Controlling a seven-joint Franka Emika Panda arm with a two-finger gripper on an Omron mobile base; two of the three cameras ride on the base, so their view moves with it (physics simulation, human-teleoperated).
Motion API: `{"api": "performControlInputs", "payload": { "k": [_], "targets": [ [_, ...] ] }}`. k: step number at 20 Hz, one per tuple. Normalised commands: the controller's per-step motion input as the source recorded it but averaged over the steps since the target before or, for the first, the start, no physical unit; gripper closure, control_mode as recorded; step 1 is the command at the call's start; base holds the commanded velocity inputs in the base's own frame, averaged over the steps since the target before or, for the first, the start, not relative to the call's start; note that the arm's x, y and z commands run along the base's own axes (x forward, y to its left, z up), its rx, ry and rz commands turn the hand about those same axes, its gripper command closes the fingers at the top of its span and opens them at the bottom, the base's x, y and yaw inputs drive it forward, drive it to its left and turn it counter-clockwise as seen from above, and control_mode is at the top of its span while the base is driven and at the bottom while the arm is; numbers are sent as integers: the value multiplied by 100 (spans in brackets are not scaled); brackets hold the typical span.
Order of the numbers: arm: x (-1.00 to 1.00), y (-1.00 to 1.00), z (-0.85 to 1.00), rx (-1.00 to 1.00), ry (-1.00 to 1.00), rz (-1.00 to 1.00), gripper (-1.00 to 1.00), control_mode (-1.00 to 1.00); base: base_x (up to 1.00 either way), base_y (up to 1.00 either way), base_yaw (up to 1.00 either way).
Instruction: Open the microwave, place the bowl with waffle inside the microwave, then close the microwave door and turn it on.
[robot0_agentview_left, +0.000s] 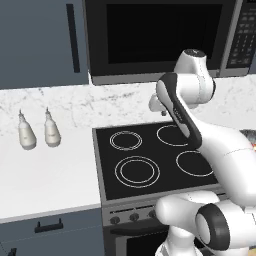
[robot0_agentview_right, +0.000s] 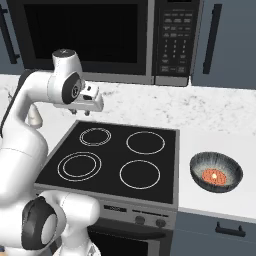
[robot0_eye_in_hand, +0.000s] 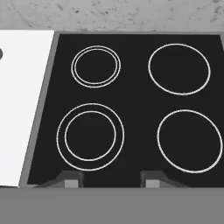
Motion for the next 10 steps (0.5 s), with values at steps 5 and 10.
{"api": "performControlInputs", "payload": {
  "k": [5, 10],
  "targets": [
    [-6, 2, 20, -1, -16, 0, -100, -100, 0, 0, 0],
    [-24, -37, 51, 0, -32, 1, -100, -100, 0, 0, 0]
  ]
}}
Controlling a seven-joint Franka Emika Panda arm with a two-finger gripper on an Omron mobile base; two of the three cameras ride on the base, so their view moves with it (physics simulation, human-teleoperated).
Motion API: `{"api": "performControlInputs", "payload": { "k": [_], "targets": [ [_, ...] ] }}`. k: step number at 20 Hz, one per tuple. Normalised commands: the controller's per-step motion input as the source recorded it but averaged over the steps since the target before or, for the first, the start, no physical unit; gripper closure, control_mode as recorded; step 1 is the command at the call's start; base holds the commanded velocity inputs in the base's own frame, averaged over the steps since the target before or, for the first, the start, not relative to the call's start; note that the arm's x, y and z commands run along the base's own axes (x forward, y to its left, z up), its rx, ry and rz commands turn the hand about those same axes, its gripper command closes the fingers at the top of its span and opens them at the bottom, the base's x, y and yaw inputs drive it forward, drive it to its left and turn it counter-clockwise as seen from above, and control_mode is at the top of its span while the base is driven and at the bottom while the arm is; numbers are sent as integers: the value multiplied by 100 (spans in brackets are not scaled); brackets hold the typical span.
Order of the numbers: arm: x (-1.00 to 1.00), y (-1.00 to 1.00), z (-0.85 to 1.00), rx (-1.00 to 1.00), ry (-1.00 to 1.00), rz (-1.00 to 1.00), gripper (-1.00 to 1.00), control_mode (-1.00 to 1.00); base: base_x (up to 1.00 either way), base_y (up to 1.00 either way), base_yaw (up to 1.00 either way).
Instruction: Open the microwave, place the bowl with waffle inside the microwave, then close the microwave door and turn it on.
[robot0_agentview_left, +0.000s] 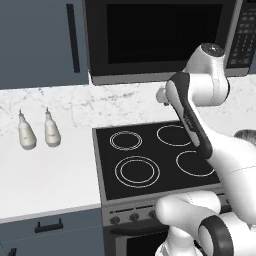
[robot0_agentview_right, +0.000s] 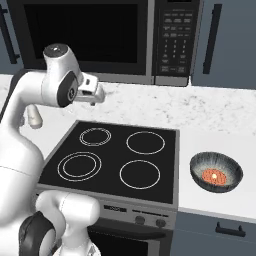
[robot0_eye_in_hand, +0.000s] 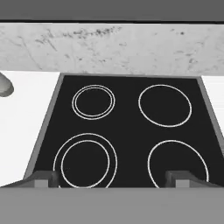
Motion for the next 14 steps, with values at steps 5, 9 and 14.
{"api": "performControlInputs", "payload": {
  "k": [5, 9, 14],
  "targets": [
    [-30, -61, 35, 0, -35, 3, -100, -100, 0, 0, 0],
    [-57, -67, 44, 0, -41, 3, -100, -100, 0, 0, 0],
    [-37, -80, 66, 1, -28, 0, -100, -100, 0, 0, 0]
  ]
}}
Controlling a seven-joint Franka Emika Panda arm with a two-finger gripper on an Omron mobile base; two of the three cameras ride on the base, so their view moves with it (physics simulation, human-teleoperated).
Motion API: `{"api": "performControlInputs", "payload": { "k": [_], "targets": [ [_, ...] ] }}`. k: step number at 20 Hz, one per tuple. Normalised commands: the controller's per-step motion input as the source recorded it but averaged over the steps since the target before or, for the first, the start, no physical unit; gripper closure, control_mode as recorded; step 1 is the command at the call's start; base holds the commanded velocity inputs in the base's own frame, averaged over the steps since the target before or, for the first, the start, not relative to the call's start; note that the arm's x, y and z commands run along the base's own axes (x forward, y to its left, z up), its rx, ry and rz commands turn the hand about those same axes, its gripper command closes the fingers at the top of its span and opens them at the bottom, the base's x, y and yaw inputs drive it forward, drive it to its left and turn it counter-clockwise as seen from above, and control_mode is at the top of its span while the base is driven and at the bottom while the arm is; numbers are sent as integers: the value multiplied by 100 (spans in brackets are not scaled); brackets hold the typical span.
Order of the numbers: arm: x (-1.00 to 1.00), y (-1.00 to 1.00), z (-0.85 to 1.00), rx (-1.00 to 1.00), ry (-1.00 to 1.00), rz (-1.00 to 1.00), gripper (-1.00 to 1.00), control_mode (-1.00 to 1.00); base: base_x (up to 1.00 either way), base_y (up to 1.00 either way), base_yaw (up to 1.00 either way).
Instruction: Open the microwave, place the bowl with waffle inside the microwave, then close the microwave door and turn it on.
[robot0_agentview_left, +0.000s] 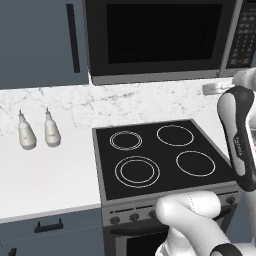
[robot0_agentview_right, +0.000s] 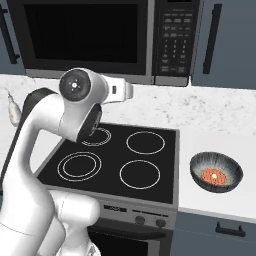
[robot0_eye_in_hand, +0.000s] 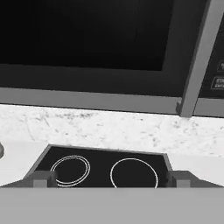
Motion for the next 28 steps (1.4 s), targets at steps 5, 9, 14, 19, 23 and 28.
{"api": "performControlInputs", "payload": {
  "k": [5, 9, 14, 19, 23, 28],
  "targets": [
    [-24, -73, 44, 1, -23, 1, -100, -100, 0, 0, 0],
    [-5, -40, 39, 0, -21, 0, -100, -100, 0, 0, 0],
    [13, -32, 26, 3, -22, 0, -100, -100, 0, 0, 0],
    [22, -9, 31, 1, -19, 0, -100, -100, 0, 0, 0],
    [43, -6, 16, 1, -6, 0, -100, -100, 0, 0, 0],
    [38, -10, 5, 1, 0, 0, -100, -100, 0, 0, 0]
  ]
}}
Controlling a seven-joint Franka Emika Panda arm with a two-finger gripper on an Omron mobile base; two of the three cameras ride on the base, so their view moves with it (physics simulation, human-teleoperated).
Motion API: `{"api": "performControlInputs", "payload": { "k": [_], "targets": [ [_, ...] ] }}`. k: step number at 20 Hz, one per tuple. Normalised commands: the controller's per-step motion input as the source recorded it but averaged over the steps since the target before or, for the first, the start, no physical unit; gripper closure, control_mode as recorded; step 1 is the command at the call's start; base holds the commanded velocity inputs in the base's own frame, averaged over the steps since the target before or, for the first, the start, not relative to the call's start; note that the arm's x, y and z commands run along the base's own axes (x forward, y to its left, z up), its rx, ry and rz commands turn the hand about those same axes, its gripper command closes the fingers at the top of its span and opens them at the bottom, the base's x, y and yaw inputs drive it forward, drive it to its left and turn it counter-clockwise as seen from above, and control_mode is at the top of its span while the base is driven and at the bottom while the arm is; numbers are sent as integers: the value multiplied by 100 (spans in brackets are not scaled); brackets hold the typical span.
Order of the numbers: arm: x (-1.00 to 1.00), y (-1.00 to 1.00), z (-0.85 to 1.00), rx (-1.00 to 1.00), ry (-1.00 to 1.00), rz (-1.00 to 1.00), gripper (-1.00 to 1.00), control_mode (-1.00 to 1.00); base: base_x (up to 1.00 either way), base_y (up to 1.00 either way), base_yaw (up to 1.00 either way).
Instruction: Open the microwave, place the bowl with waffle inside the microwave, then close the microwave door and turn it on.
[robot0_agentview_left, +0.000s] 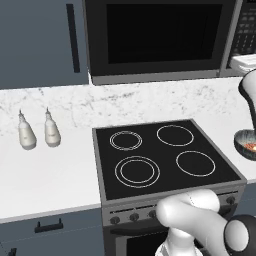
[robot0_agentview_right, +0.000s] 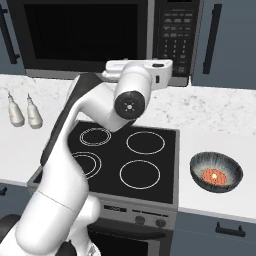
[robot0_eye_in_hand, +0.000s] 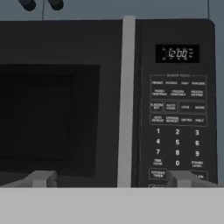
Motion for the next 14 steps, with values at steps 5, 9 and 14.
{"api": "performControlInputs", "payload": {
  "k": [5, 9, 14],
  "targets": [
    [50, -8, 0, 1, 0, 0, -100, -100, 0, 0, 0],
    [27, 0, 0, 0, 0, 0, -100, -100, 0, 0, 0],
    [11, 4, 0, 0, 0, 0, -100, -100, 0, 0, 0]
  ]
}}
